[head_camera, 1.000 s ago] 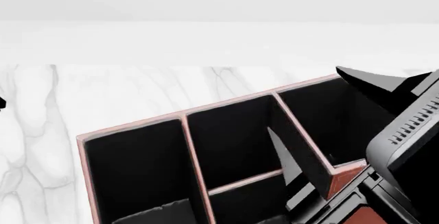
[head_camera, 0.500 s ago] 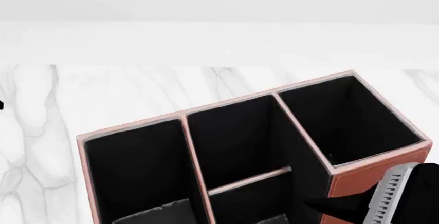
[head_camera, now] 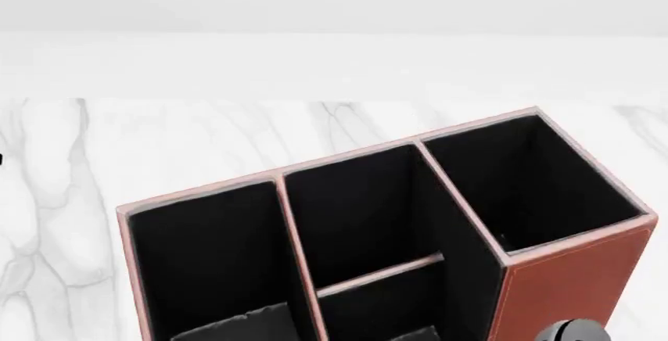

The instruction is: Pick up the book and place it in the front compartment of the caddy.

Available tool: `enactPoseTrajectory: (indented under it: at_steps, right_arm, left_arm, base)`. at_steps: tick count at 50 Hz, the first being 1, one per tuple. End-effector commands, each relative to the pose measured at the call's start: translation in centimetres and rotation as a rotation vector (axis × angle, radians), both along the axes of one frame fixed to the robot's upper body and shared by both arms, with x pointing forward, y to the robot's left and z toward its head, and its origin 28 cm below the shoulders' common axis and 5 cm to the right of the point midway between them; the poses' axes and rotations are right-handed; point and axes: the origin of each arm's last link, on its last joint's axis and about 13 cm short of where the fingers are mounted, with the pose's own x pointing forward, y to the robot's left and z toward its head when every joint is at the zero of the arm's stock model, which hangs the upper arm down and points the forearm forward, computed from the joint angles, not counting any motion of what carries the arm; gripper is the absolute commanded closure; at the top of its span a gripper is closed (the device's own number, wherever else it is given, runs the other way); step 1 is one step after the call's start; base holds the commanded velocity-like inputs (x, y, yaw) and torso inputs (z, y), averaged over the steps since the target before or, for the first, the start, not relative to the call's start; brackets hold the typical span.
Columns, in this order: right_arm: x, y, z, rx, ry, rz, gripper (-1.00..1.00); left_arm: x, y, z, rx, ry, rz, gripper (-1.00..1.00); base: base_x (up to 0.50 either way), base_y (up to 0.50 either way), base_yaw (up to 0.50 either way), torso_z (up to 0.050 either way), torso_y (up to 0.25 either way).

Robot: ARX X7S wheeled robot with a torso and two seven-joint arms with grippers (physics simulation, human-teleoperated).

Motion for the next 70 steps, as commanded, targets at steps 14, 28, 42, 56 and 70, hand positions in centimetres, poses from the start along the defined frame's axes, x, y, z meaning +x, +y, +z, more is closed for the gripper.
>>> enactPoseTrajectory:
  at_steps: [14, 28, 42, 56, 70]
  right_arm:
    - [0.7, -0.1, -1.4, -0.068, 0.075, -0.002, -1.0]
    - [1.5, 0.6, -2.5, -0.077, 0.113, 0.037, -1.0]
    - [1.4, 0.9, -3.4, -0.092, 0.152, 0.055, -1.0]
    - [1.0, 0.5, -4.9, -0.101, 0.207, 0.032, -1.0]
    - [1.6, 0.4, -5.4, -0.115, 0.227, 0.014, -1.0]
  left_arm:
    - [-0.1, 0.2, 0.2, -0.005, -0.02, 0.006, -1.0]
    - [-0.1, 0.2, 0.1, -0.007, -0.018, 0.007, -1.0]
    - [-0.1, 0.2, 0.0, -0.008, -0.018, 0.007, -1.0]
    - [-0.1, 0.2, 0.2, -0.009, -0.021, 0.008, -1.0]
    - [-0.1, 0.2, 0.2, -0.01, -0.021, 0.007, -1.0]
  base:
    - [0.0, 0.0, 0.0, 0.0, 0.0]
    - [0.0, 0.0, 0.0, 0.0, 0.0]
    - [0.0, 0.0, 0.0, 0.0, 0.0]
    - [0.0, 0.0, 0.0, 0.0, 0.0]
    - [0.0, 0.0, 0.0, 0.0, 0.0]
